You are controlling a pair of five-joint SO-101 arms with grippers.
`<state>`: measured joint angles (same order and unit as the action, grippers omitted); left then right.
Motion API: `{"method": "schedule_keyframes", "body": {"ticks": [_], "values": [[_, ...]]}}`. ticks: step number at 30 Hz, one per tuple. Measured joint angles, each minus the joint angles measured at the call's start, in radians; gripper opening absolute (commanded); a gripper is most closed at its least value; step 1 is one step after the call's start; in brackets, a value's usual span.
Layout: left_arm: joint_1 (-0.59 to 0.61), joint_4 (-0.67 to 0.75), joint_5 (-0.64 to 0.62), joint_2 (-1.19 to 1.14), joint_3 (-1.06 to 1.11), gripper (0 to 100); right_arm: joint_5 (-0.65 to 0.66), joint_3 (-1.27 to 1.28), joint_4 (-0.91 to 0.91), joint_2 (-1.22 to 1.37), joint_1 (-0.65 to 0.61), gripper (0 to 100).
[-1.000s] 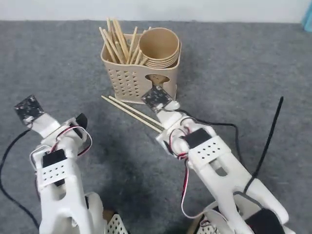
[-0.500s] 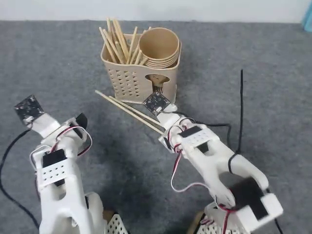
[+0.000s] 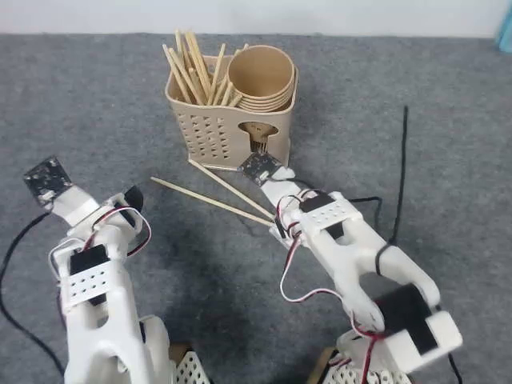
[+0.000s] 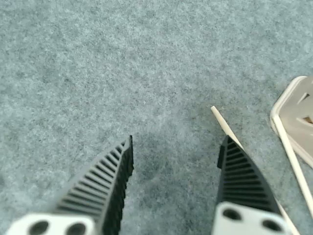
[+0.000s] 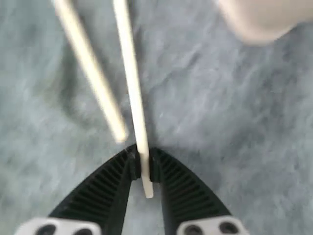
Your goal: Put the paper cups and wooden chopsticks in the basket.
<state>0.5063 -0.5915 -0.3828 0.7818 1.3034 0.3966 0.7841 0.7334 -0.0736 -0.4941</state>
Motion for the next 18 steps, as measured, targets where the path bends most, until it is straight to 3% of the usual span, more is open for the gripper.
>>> {"method": "schedule_keyframes", "body": {"ticks": [7,12,15,18], "values": [[0.000,0.000,0.000,0.000,0.000,26,0.152,0.002,0.453,-0.310,0.066,0.8],[0.000,0.000,0.000,0.000,0.000,26,0.342,0.023,0.772,-0.552,0.236,0.9],[0.000,0.000,0.000,0.000,0.000,26,0.485,0.120,0.838,-0.671,0.376,2.6],[0.000,0.000,0.000,0.000,0.000,26,0.605,0.241,0.832,-0.755,0.511,12.1]]}}
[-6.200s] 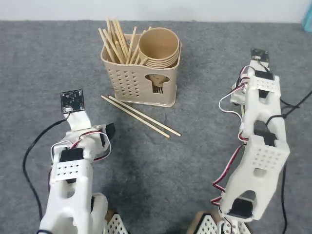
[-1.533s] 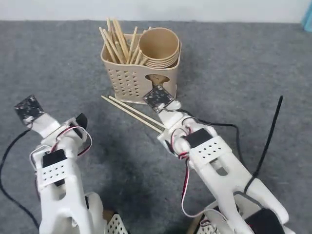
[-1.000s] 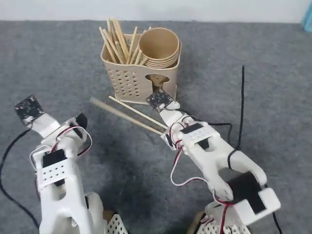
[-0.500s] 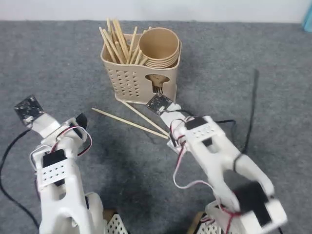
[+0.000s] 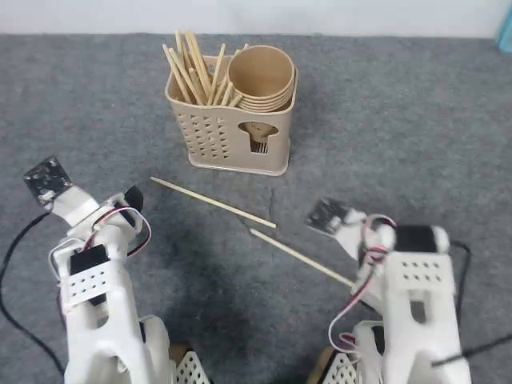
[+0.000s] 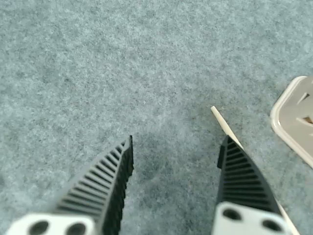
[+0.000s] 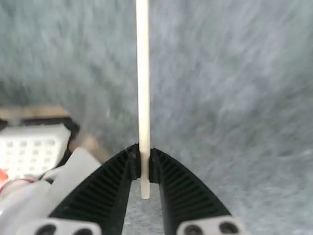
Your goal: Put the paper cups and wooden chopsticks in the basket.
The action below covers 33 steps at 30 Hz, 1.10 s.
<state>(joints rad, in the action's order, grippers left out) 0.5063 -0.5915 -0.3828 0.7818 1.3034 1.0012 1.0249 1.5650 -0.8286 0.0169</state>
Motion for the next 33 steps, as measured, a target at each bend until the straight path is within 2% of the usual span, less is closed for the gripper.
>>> {"method": "schedule_keyframes", "body": {"ticks": [4,8,11,15,19,24,28,33], "values": [[0.000,0.000,0.000,0.000,0.000,26,0.043,0.097,-0.078,-0.081,0.112,24.0],[0.000,0.000,0.000,0.000,0.000,26,0.040,0.100,-0.107,-0.138,0.123,24.6],[0.000,0.000,0.000,0.000,0.000,26,-0.034,0.083,-0.109,-0.155,0.097,24.5],[0.000,0.000,0.000,0.000,0.000,26,-0.195,0.032,-0.118,-0.158,-0.046,24.5],[0.000,0.000,0.000,0.000,0.000,26,-0.404,0.023,-0.201,-0.158,-0.298,23.2],[0.000,0.000,0.000,0.000,0.000,26,-0.621,0.023,-0.391,-0.158,-0.520,10.2],[0.000,0.000,0.000,0.000,0.000,26,-0.654,0.023,-0.523,-0.112,-0.594,12.2],[0.000,0.000,0.000,0.000,0.000,26,-0.654,0.023,-0.664,0.078,-0.643,17.7]]}}
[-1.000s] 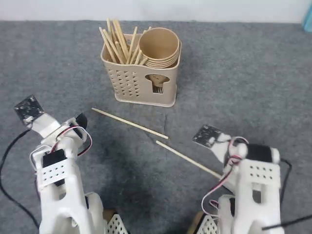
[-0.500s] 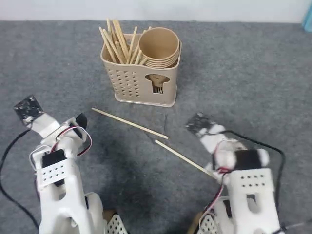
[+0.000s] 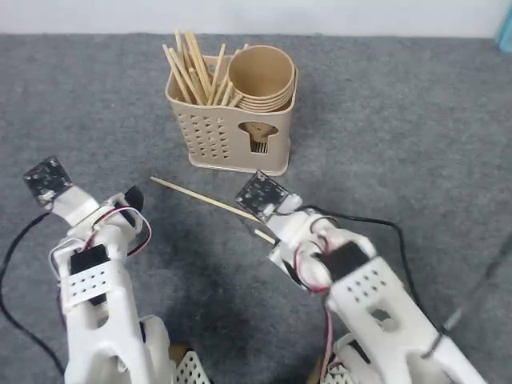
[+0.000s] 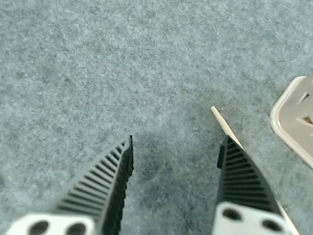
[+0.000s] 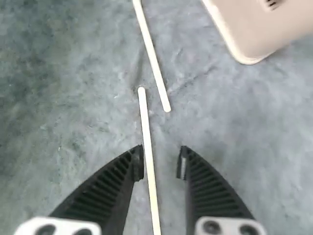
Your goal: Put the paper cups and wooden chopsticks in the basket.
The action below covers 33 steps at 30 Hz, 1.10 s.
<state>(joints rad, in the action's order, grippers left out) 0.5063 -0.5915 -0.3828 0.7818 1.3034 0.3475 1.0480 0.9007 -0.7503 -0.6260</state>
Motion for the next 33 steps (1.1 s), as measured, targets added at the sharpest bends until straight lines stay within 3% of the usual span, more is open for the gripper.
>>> {"method": "schedule_keyframes", "body": {"ticks": [6,19,21,24,33], "values": [[0.000,0.000,0.000,0.000,0.000,26,0.000,-0.046,-0.149,0.267,0.000,17.7],[0.000,0.017,0.000,0.000,0.000,26,-0.002,-0.269,-0.166,0.704,-0.006,17.6],[0.000,0.017,0.000,0.000,0.000,26,-0.003,-0.287,-0.166,0.726,-0.006,15.3],[0.000,0.017,0.000,0.000,0.000,26,-0.003,-0.296,-0.166,0.738,-0.005,0.9],[0.000,0.017,0.000,0.000,0.000,26,-0.014,-0.310,-0.057,0.580,0.000,0.6]]}}
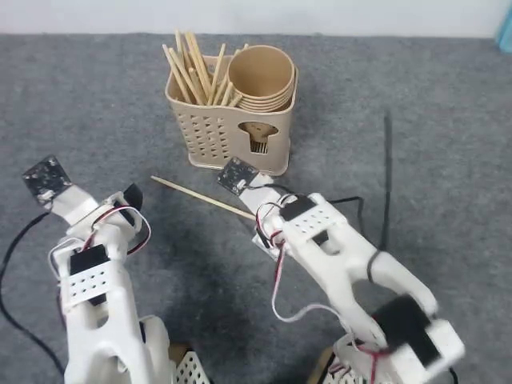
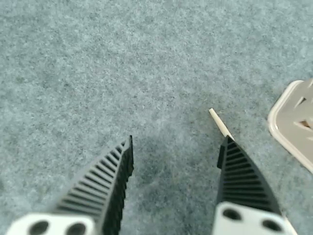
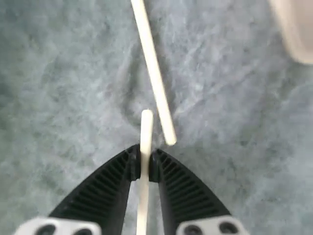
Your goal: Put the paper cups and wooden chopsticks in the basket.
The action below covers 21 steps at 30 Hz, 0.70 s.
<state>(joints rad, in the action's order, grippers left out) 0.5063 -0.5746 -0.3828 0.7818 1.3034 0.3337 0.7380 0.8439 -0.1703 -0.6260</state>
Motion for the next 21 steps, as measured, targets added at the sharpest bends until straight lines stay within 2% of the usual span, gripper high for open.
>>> {"method": "schedule_keyframes", "body": {"ticks": [6,15,18,21], "values": [[0.000,0.000,0.000,0.000,0.000,26,-0.012,0.002,0.146,-0.404,0.000,0.6],[0.000,0.000,0.000,0.000,0.000,26,-0.258,0.008,0.150,-1.013,-0.003,0.6],[0.000,0.000,0.000,0.000,0.000,26,-0.348,0.081,0.112,-1.128,-0.006,0.6],[0.000,0.000,0.000,0.000,0.000,26,-0.411,0.195,-0.020,-1.165,-0.005,0.6]]}}
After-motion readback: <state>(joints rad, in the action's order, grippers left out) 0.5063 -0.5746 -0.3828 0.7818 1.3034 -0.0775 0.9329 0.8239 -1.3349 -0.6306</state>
